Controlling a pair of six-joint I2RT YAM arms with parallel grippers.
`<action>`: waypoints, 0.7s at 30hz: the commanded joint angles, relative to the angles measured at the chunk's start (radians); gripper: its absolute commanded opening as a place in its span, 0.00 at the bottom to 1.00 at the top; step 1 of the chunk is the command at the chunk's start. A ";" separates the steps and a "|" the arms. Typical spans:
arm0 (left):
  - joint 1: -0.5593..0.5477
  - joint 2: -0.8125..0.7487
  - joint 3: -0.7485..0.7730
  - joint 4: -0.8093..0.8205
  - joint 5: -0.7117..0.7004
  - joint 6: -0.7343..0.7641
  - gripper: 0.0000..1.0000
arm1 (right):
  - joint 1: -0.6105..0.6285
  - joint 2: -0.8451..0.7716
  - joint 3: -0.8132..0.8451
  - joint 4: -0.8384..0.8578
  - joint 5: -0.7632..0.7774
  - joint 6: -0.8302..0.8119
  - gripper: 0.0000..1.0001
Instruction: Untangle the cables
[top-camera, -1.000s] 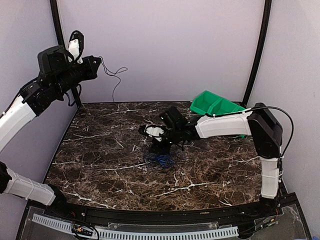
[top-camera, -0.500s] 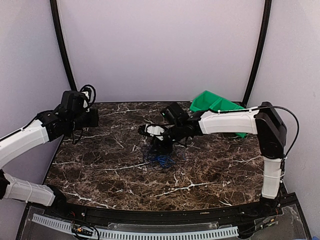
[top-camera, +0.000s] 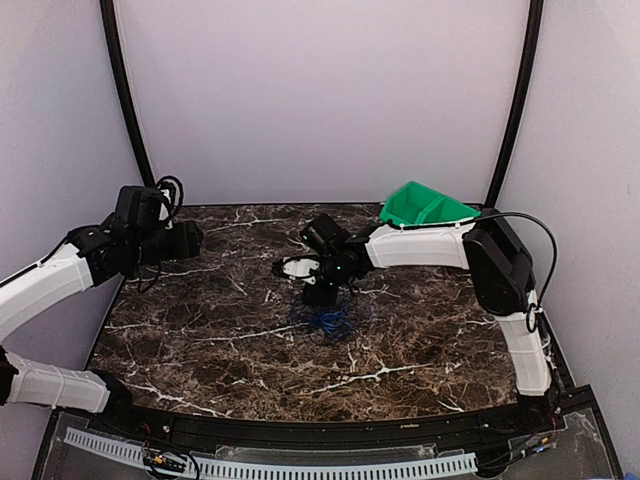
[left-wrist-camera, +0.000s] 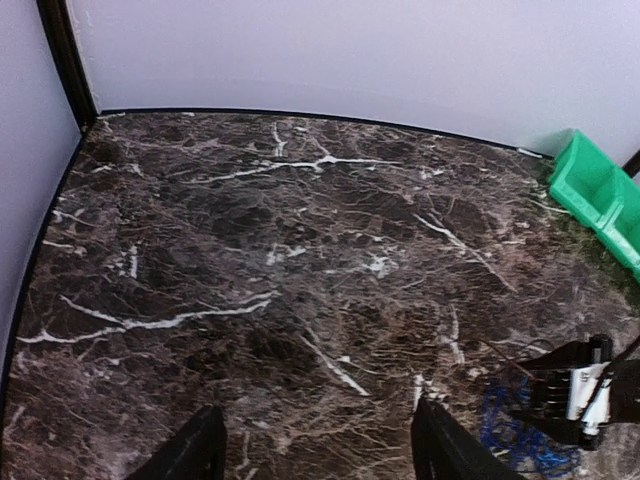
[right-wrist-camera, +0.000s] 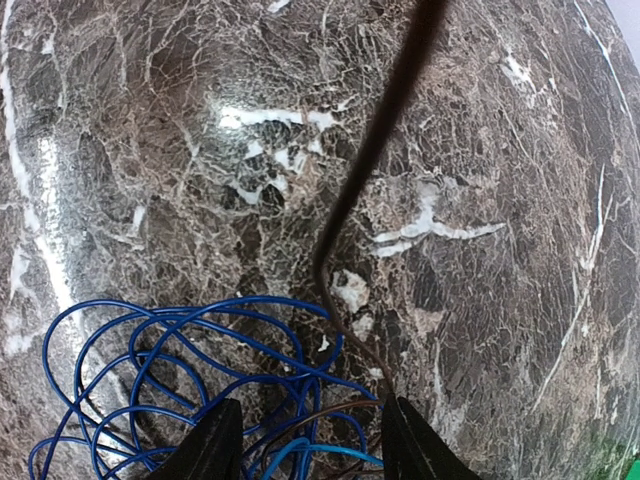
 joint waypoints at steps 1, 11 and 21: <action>0.005 -0.058 -0.017 0.064 0.196 0.031 0.70 | 0.006 -0.018 0.000 0.005 0.024 -0.011 0.50; 0.001 0.066 -0.080 0.255 0.536 -0.012 0.72 | 0.018 -0.043 -0.019 0.005 0.011 -0.014 0.49; -0.049 0.186 -0.152 0.358 0.443 0.307 0.72 | 0.021 -0.054 -0.017 -0.011 -0.025 -0.014 0.49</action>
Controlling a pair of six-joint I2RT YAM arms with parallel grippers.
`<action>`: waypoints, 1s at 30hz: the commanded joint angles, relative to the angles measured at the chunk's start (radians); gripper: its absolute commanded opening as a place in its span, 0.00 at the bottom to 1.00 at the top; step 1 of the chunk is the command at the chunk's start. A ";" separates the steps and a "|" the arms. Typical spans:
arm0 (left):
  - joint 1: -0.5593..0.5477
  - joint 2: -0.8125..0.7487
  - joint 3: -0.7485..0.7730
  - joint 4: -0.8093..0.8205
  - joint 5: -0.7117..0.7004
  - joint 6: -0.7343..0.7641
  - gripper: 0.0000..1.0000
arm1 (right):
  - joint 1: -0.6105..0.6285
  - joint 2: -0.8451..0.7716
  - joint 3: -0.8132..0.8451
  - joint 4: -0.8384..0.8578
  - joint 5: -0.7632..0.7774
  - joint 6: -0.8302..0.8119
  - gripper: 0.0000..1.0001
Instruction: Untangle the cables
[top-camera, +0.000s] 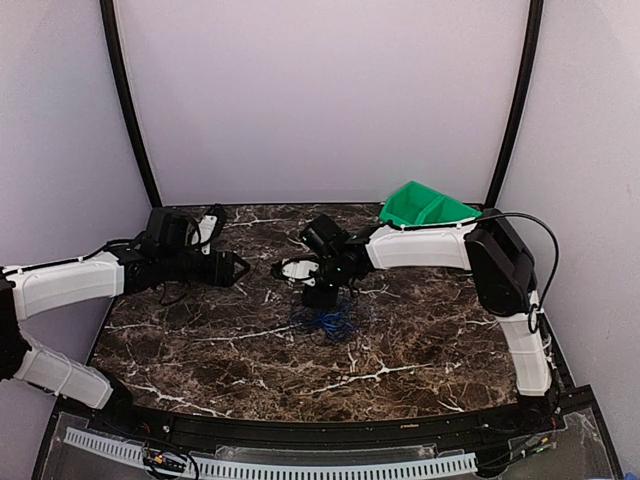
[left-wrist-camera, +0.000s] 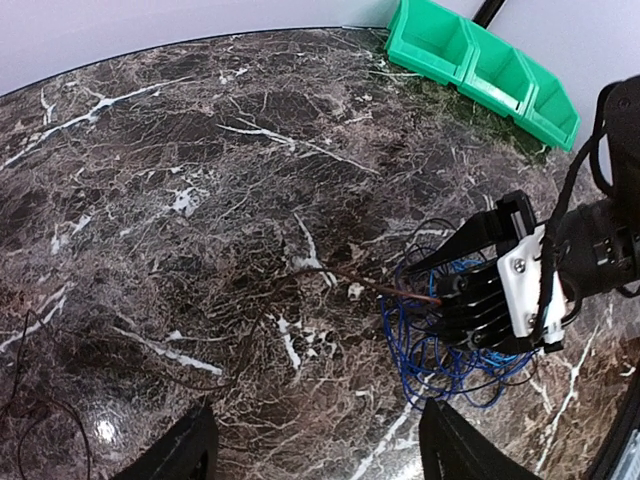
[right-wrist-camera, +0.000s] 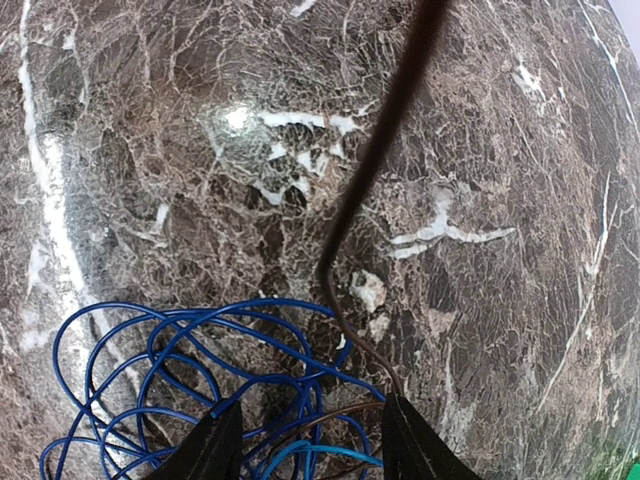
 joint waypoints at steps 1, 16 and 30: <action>-0.037 0.027 -0.036 0.085 -0.069 0.164 0.72 | 0.009 -0.044 -0.004 -0.011 -0.030 -0.006 0.49; -0.052 0.213 -0.054 0.436 -0.149 0.403 0.85 | 0.010 -0.060 -0.010 -0.036 -0.120 0.018 0.49; -0.049 0.382 -0.031 0.648 -0.172 0.453 0.32 | 0.011 -0.043 -0.015 -0.037 -0.158 0.029 0.49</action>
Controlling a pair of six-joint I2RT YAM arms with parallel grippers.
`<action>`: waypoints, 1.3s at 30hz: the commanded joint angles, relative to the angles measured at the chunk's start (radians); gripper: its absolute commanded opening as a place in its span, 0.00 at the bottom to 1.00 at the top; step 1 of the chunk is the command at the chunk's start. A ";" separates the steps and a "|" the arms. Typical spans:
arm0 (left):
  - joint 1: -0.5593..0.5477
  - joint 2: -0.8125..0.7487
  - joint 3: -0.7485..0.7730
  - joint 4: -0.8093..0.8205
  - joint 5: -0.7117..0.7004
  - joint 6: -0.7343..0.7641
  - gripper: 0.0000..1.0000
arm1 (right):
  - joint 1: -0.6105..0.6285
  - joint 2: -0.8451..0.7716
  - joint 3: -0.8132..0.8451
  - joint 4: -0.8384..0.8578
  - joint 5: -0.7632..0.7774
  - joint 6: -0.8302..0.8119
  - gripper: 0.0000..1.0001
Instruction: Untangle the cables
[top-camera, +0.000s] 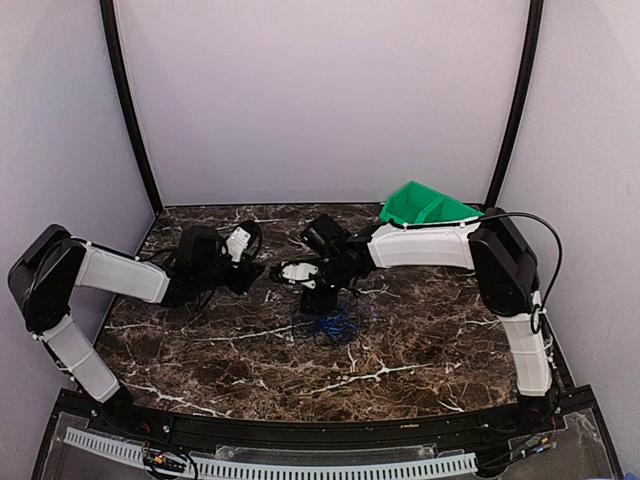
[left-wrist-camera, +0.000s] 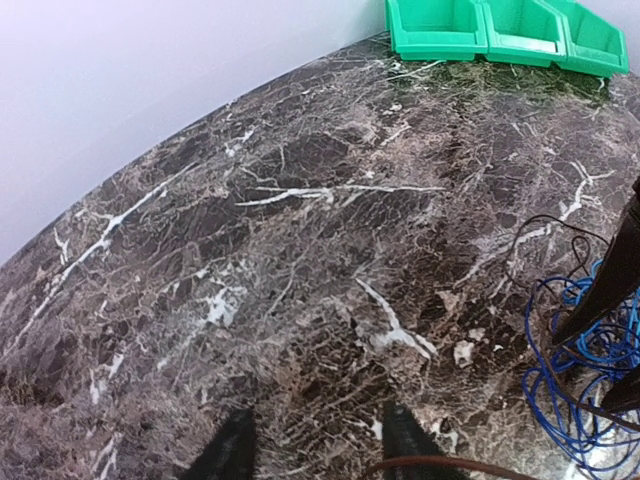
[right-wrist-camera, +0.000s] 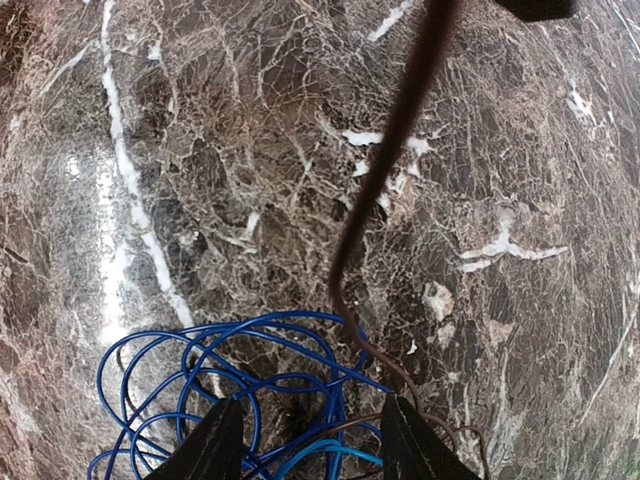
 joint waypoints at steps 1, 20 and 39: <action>-0.001 0.051 0.033 0.110 -0.020 0.037 0.23 | 0.009 -0.020 -0.009 0.010 -0.025 0.017 0.49; 0.162 -0.406 0.317 -0.211 -0.158 -0.123 0.00 | 0.007 0.080 -0.049 0.039 -0.024 0.041 0.53; 0.162 -0.420 0.646 -0.468 -0.062 -0.237 0.00 | 0.008 0.026 -0.004 -0.015 -0.023 0.012 0.52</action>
